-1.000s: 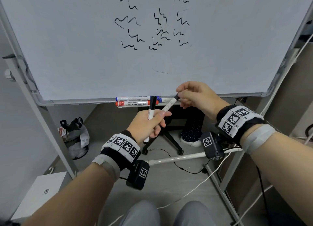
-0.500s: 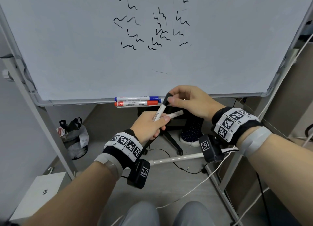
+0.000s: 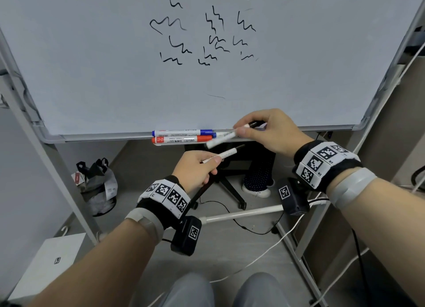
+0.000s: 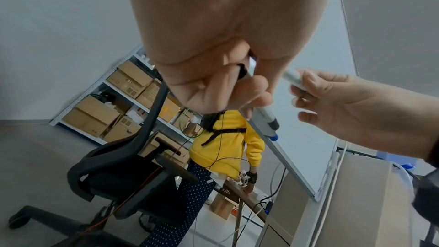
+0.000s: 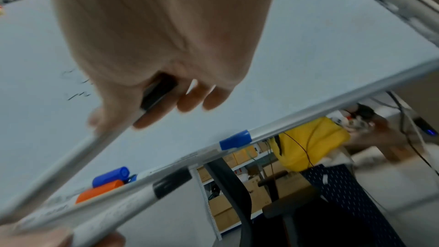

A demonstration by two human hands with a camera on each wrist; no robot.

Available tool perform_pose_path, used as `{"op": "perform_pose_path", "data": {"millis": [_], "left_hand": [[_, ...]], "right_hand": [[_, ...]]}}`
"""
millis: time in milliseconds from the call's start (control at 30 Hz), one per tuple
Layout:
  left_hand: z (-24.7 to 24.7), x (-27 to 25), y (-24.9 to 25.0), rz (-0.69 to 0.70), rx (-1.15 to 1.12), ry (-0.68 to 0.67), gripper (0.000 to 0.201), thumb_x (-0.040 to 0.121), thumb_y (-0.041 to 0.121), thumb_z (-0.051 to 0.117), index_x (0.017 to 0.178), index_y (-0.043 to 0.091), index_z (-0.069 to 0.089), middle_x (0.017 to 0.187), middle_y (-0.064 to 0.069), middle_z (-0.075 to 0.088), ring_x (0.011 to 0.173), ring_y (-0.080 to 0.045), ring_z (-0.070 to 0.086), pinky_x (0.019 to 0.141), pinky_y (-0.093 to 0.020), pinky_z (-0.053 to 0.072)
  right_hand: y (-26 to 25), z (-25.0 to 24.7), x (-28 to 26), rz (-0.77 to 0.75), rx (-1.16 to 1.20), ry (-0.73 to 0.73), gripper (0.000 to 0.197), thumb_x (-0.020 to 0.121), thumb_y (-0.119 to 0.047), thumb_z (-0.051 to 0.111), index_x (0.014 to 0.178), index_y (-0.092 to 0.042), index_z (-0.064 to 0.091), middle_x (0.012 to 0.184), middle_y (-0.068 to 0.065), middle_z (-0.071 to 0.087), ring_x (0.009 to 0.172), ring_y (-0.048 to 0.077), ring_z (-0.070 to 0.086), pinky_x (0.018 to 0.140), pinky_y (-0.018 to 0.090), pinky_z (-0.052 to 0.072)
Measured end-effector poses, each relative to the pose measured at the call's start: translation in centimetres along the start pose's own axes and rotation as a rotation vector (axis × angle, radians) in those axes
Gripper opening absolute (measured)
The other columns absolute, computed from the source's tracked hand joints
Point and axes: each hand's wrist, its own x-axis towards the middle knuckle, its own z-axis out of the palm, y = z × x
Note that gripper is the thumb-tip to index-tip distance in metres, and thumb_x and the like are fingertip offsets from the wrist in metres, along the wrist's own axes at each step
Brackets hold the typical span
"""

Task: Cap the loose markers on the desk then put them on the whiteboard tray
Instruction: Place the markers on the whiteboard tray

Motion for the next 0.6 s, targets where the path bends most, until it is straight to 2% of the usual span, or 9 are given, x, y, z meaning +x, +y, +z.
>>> {"op": "perform_pose_path", "data": {"millis": [67, 100, 167, 233, 333, 467, 533, 600], "left_hand": [[-0.4, 0.2, -0.4, 0.001, 0.023, 0.009, 0.021, 0.102, 0.023, 0.061, 0.114, 0.013, 0.075, 0.072, -0.001, 0.064, 0.045, -0.01, 0.046, 0.039, -0.017, 0.036], [-0.6, 0.2, -0.4, 0.005, 0.03, 0.006, 0.021, 0.102, 0.023, 0.061, 0.115, 0.014, 0.075, 0.072, -0.001, 0.064, 0.045, -0.01, 0.046, 0.039, -0.016, 0.036], [-0.7, 0.3, -0.5, 0.009, 0.032, -0.002, 0.021, 0.102, 0.022, 0.061, 0.116, 0.015, 0.075, 0.073, 0.0, 0.063, 0.047, -0.011, 0.047, 0.039, -0.016, 0.036], [-0.8, 0.3, -0.5, 0.015, 0.036, -0.011, 0.021, 0.102, 0.021, 0.061, 0.116, 0.015, 0.075, 0.072, 0.0, 0.063, 0.048, -0.012, 0.047, 0.039, -0.015, 0.037], [-0.9, 0.4, -0.7, 0.025, 0.044, -0.012, 0.021, 0.102, 0.021, 0.06, 0.117, 0.014, 0.074, 0.072, 0.0, 0.063, 0.049, -0.012, 0.047, 0.04, -0.013, 0.037], [-0.9, 0.7, -1.1, 0.037, 0.043, -0.017, 0.022, 0.102, 0.02, 0.06, 0.117, 0.013, 0.074, 0.073, 0.0, 0.063, 0.049, -0.013, 0.047, 0.04, -0.012, 0.037], [-0.9, 0.8, -1.4, 0.038, 0.036, -0.012, 0.022, 0.102, 0.019, 0.06, 0.117, 0.012, 0.074, 0.072, -0.001, 0.063, 0.049, -0.013, 0.047, 0.04, -0.012, 0.037], [-0.8, 0.9, -1.7, 0.036, 0.019, -0.006, 0.022, 0.102, 0.019, 0.061, 0.117, 0.011, 0.074, 0.072, -0.001, 0.063, 0.048, -0.012, 0.047, 0.04, -0.012, 0.036]], "right_hand": [[0.9, -0.1, 0.4, 0.017, 0.052, 0.109, 0.011, 0.09, -0.03, 0.08, 0.099, -0.025, 0.082, 0.091, -0.005, 0.076, 0.077, -0.005, 0.063, 0.077, 0.007, 0.044], [1.6, 0.1, 0.6, 0.034, 0.058, 0.14, 0.011, 0.089, -0.035, 0.08, 0.098, -0.029, 0.082, 0.093, -0.006, 0.076, 0.082, -0.005, 0.065, 0.084, 0.01, 0.047], [3.0, 0.7, 1.1, 0.066, 0.008, 0.183, 0.018, 0.081, -0.056, 0.078, 0.093, -0.043, 0.081, 0.094, -0.01, 0.076, 0.103, 0.011, 0.068, 0.1, 0.03, 0.052], [4.3, 1.2, 1.3, 0.082, -0.062, 0.202, 0.023, 0.072, -0.072, 0.071, 0.089, -0.058, 0.076, 0.093, -0.013, 0.075, 0.114, 0.025, 0.062, 0.105, 0.046, 0.051], [5.5, 1.7, 1.5, 0.104, -0.072, 0.216, 0.028, 0.069, -0.08, 0.065, 0.09, -0.063, 0.074, 0.094, -0.015, 0.075, 0.117, 0.031, 0.06, 0.107, 0.051, 0.049], [6.0, 2.0, 1.2, 0.114, -0.065, 0.214, 0.024, 0.071, -0.077, 0.067, 0.087, -0.062, 0.075, 0.095, -0.018, 0.073, 0.118, 0.03, 0.059, 0.107, 0.05, 0.049], [5.8, 2.2, 1.2, 0.09, -0.029, 0.208, 0.013, 0.077, -0.064, 0.076, 0.085, -0.053, 0.079, 0.093, -0.018, 0.07, 0.114, 0.025, 0.062, 0.105, 0.049, 0.05], [5.7, 2.3, 1.1, 0.088, 0.016, 0.2, 0.008, 0.083, -0.045, 0.083, 0.09, -0.04, 0.082, 0.093, -0.017, 0.07, 0.108, 0.016, 0.066, 0.104, 0.045, 0.052]]}}
